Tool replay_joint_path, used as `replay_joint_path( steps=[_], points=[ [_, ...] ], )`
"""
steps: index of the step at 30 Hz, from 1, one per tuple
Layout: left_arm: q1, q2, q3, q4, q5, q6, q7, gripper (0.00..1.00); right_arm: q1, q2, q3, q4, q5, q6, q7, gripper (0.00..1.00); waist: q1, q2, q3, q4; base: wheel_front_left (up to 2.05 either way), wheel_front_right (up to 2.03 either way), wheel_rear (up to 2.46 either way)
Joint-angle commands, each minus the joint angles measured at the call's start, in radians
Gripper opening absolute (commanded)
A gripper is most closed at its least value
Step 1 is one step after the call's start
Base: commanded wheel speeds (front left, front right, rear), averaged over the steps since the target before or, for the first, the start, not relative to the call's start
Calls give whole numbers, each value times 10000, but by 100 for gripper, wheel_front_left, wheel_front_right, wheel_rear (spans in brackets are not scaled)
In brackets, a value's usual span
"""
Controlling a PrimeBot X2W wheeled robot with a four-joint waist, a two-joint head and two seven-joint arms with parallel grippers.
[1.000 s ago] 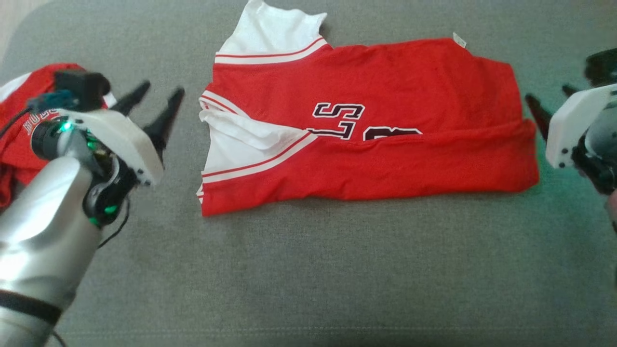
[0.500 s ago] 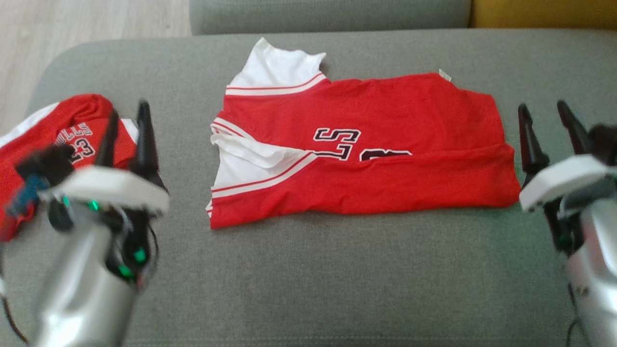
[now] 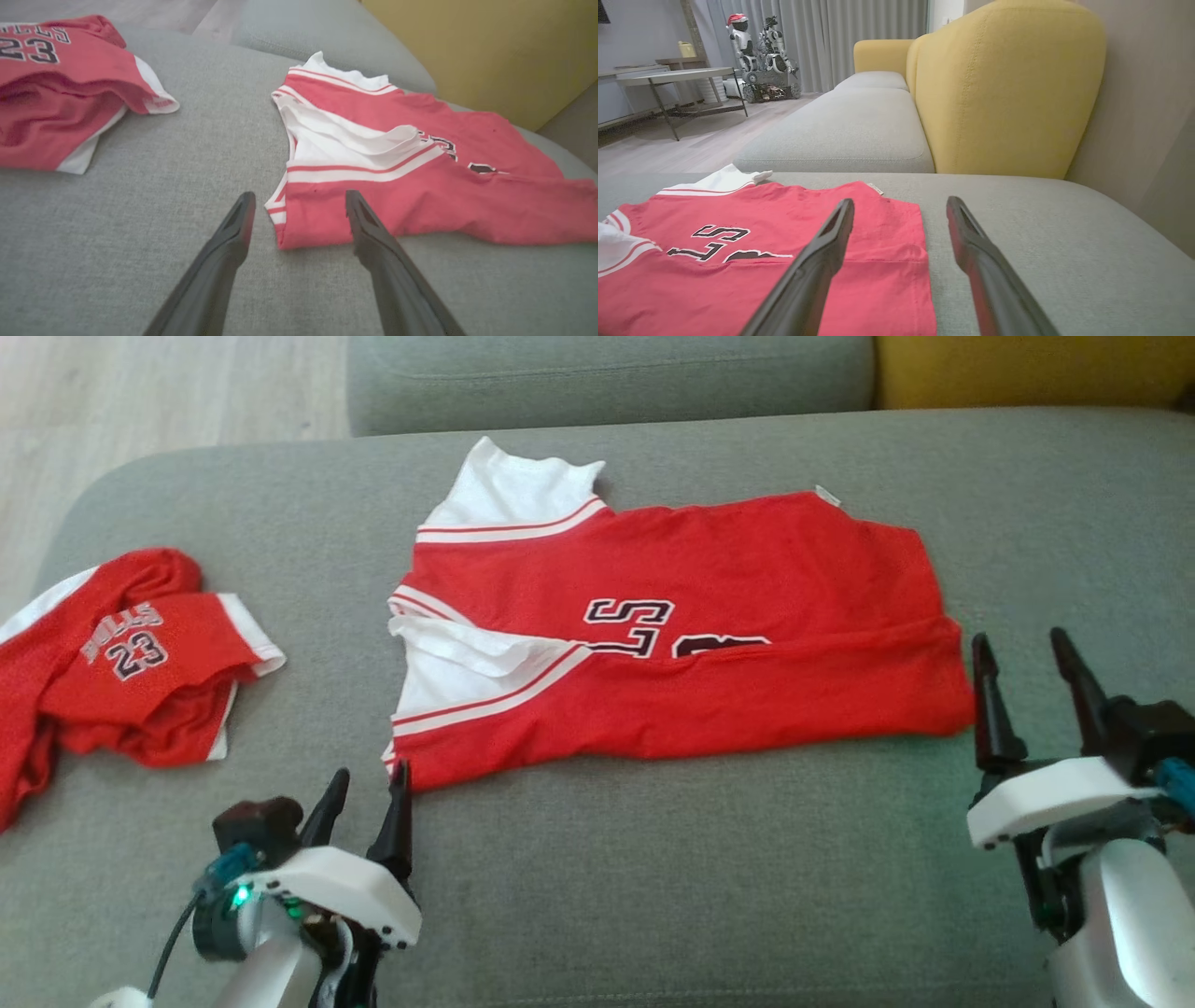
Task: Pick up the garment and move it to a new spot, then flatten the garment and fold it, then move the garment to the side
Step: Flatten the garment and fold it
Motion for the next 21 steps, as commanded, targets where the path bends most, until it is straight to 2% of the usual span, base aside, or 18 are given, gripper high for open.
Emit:
replay_joint_path(
  steps=[1, 4, 12, 21],
  points=[
    [-734, 98, 273, 147, 80, -1, -4, 100, -206, 85, 19, -610, -178, 17, 71, 100, 0, -1, 62, -189, 0, 0, 0],
    [-892, 87, 218, 546, 127, 39, 79, 100, -202, 158, -34, -822, -264, 17, 154, 100, 0, -1, 100, -326, 0, 0, 0],
    [-1623, 93, 81, 2066, 377, 524, 522, 100, -132, 176, -50, -1430, -264, 17, 389, 100, 0, -1, 221, -742, 0, 0, 0],
    [-2117, 67, -417, 3353, 655, 613, 1352, 100, -88, 115, -23, -1723, -232, 17, 493, 100, 0, -1, 278, -957, 0, 0, 0]
  ],
)
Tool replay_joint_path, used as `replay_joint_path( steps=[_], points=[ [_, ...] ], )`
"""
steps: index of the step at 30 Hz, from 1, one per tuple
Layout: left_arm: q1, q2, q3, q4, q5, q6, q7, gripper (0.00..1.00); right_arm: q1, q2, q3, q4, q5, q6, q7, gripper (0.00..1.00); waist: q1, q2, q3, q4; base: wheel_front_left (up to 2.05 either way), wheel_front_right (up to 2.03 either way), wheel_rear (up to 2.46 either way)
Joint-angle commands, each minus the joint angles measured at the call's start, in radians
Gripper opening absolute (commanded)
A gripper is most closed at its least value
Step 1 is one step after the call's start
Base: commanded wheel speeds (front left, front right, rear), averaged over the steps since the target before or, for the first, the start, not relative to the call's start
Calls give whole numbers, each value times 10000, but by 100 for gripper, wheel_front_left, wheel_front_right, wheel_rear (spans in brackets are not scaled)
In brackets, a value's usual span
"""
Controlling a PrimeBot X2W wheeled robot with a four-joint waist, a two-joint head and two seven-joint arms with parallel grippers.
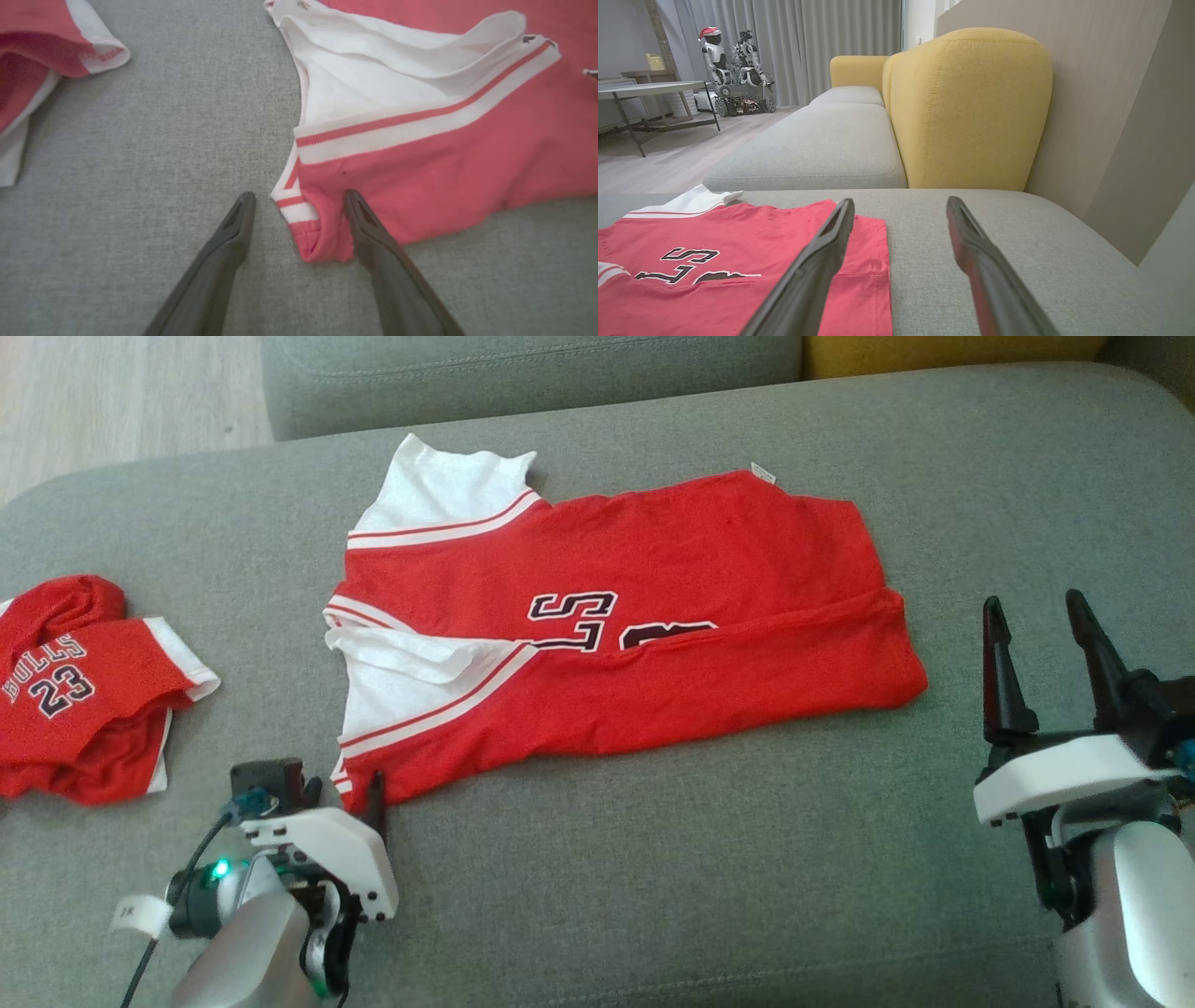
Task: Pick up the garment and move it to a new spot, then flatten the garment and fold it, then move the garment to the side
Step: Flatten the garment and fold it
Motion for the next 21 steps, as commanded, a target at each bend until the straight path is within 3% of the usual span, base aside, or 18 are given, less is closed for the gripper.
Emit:
replay_joint_path(
  steps=[1, 13, 14, 15, 21],
  points=[
    [-289, 110, 158, 108, 127, 49, 147, 100, -90, -80, 211, -438, -29, 17, 13, 100, 0, 0, 7, -10, 0, 0, 0],
    [-558, 58, -180, 996, 196, -103, 439, 98, -36, -68, 249, -581, -15, 17, 30, 100, 0, 0, 45, 7, 0, 0, 0],
    [-584, 47, -202, 1035, 181, -167, 454, 36, -35, -71, 259, -576, -8, 17, 36, 100, 0, 0, 52, 17, 0, 0, 0],
    [-615, 36, -240, 1051, 176, -263, 448, 0, -33, -77, 261, -564, -3, 17, 60, 100, 0, 0, 65, 34, 0, 0, 0],
    [-894, 68, -70, 709, 99, -324, -441, 0, -23, 7, 31, -240, 16, 17, 575, 100, 0, 0, 102, 241, 0, 0, 0]
  ],
)
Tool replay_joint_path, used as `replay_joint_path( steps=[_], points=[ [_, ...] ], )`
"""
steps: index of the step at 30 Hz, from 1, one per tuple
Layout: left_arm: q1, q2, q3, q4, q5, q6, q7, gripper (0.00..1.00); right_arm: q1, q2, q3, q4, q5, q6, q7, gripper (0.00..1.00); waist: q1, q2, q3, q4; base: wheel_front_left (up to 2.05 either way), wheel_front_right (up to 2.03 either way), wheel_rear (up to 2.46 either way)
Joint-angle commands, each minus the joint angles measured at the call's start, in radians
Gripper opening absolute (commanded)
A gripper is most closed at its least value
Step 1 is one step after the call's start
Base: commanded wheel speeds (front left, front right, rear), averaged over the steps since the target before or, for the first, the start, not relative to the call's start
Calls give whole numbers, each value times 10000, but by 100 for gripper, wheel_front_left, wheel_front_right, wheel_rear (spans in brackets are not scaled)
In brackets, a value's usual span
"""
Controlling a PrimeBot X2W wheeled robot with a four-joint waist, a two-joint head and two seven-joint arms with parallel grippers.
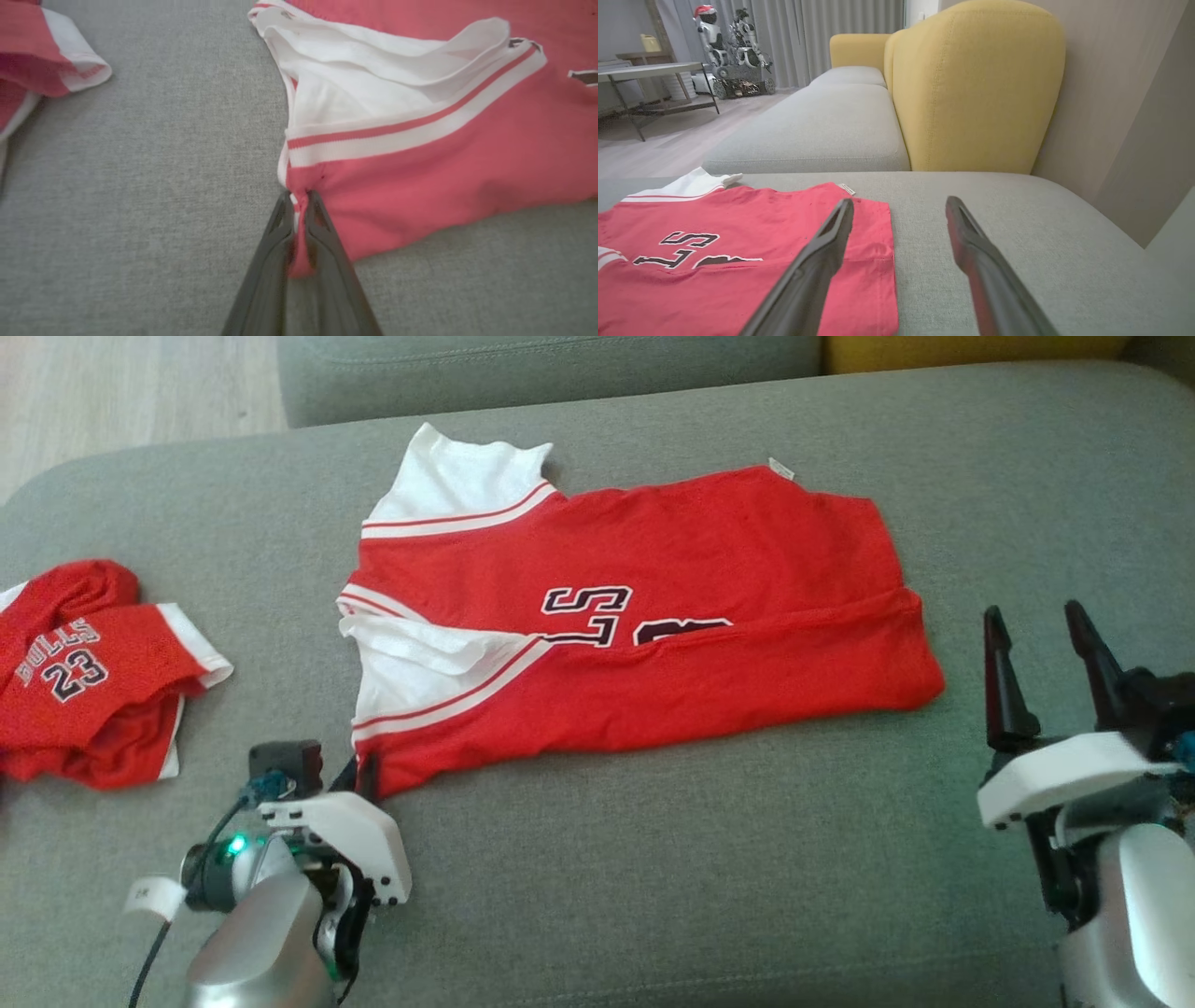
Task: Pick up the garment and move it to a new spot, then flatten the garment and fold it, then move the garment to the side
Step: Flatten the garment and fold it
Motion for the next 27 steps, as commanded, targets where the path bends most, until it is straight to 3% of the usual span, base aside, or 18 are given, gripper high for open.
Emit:
replay_joint_path(
  steps=[1, 12, 24, 25, 26, 27],
  points=[
    [-240, 255, 324, -247, 0, 76, -347, 0, -50, 48, 8, -139, 34, 17, 233, 100, 0, -1, -11, 99, 0, 0, 0],
    [15, 411, 794, -2275, 73, 288, -1019, 0, -836, 519, -1246, 1915, 865, 17, 1837, 100, 0, -1, 88, 744, 0, 0, 0],
    [387, 531, 661, -3816, 260, 457, -911, 0, -2248, 532, -1480, 5182, 676, 17, 1768, 100, 0, -1, 416, 1324, 0, 0, 0],
    [404, 536, 645, -3864, 258, 469, -886, 0, -2343, 532, -1437, 5400, 707, 17, 1777, 44, 0, -1, 424, 1339, 0, 0, 0],
    [424, 545, 635, -3904, 253, 481, -868, 0, -2433, 532, -1365, 5578, 768, 17, 1765, 3, 0, -1, 428, 1345, 0, 0, 0],
    [447, 563, 627, -3933, 251, 495, -849, 0, -2515, 533, -1296, 5722, 809, 17, 1713, 0, 0, -1, 425, 1339, 0, 0, 0]
  ],
)
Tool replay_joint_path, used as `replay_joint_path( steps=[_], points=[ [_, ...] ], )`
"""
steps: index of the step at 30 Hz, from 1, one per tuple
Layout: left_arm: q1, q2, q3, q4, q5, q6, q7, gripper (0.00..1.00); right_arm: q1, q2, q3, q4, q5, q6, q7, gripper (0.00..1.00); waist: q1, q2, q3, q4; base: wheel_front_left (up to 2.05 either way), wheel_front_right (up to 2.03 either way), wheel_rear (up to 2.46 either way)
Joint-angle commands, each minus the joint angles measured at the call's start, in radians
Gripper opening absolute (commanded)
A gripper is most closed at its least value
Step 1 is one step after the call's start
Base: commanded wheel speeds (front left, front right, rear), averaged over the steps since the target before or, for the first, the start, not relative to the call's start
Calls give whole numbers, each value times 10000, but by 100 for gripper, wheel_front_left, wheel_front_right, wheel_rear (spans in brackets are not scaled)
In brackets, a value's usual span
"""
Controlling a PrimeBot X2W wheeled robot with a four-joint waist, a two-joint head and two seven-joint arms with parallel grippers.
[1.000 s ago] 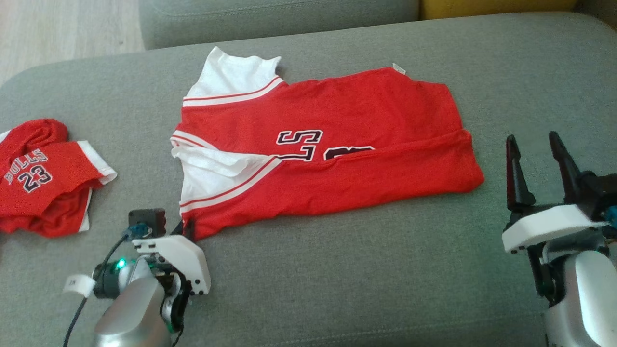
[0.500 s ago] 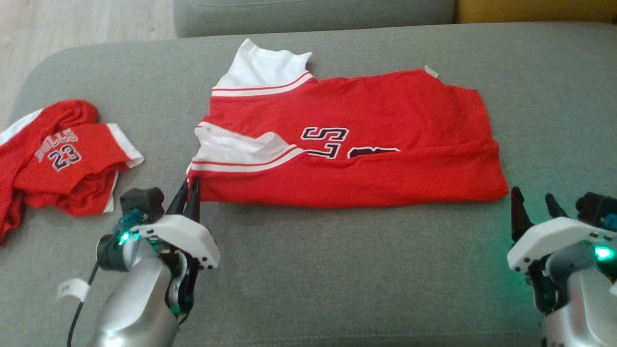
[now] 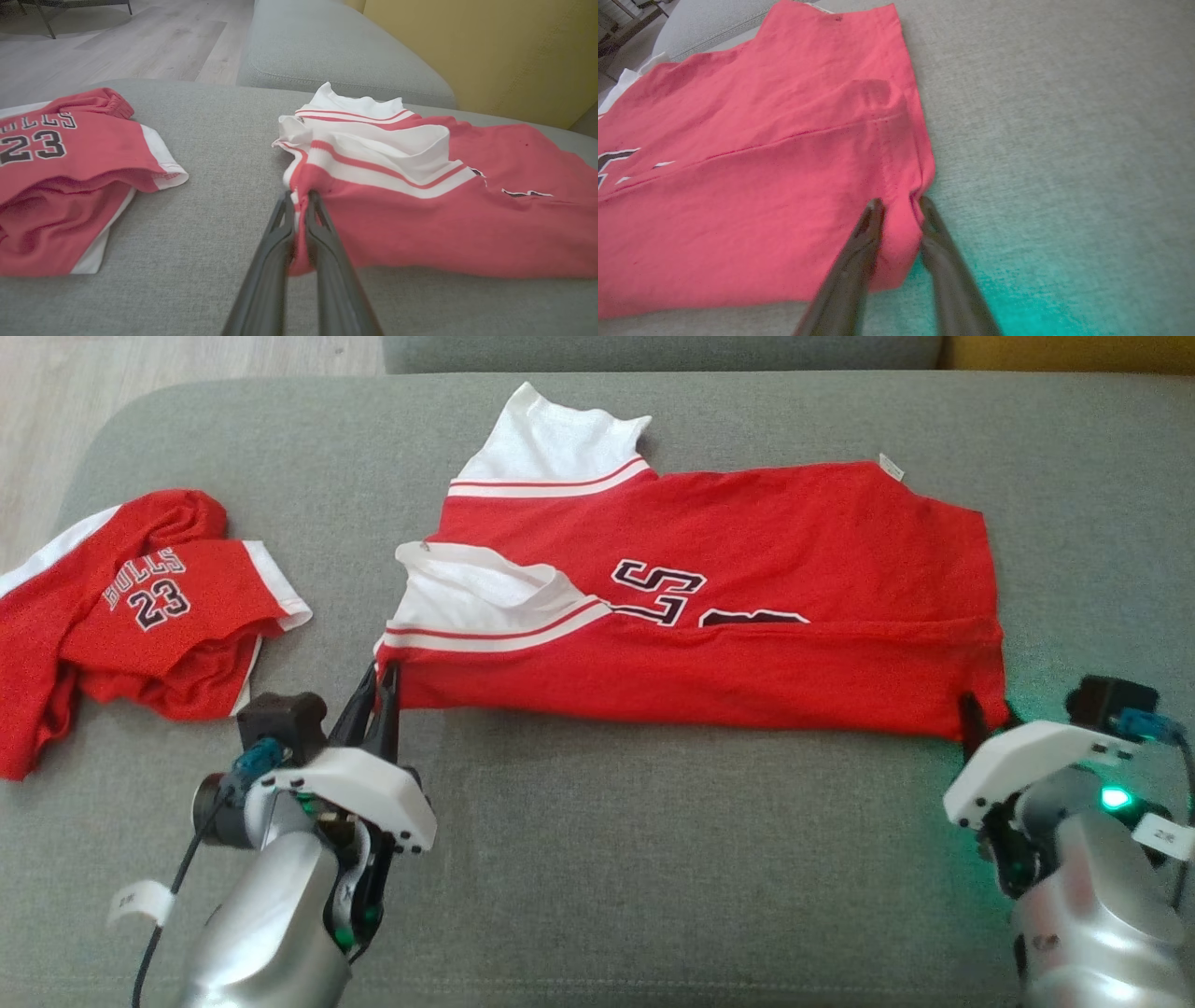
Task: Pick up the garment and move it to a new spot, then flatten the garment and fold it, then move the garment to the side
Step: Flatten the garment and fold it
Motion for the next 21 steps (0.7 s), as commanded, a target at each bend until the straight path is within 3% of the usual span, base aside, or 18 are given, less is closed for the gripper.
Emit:
replay_joint_path(
  steps=[1, 5, 10, 15, 21],
  points=[
    [-113, 359, 278, -352, 106, 96, -2, 0, -401, 2, 409, 66, 63, 19, -152, 0, 0, 0, -16, -22, 0, 0, 0],
    [59, 539, 177, -304, 146, 127, 161, 0, -553, -79, 686, 175, -463, 19, -479, 0, 0, 0, -244, -145, 0, 0, 0],
    [329, 801, 126, -247, 133, 138, 340, 0, -393, -449, 994, -87, -504, 19, -96, 0, 0, 0, -683, -307, 0, 0, 0],
    [782, 1059, -48, -420, 119, 48, 609, 0, 6, -925, 1406, -882, 190, 19, 1091, 0, 0, 0, -1103, -486, 0, 0, 0],
    [1531, 1450, -281, -1038, 53, -39, 1130, 0, 1010, -1609, 1758, -2705, 1175, 19, 3038, 0, 0, 0, -1405, -608, 0, 0, 0]
  ],
)
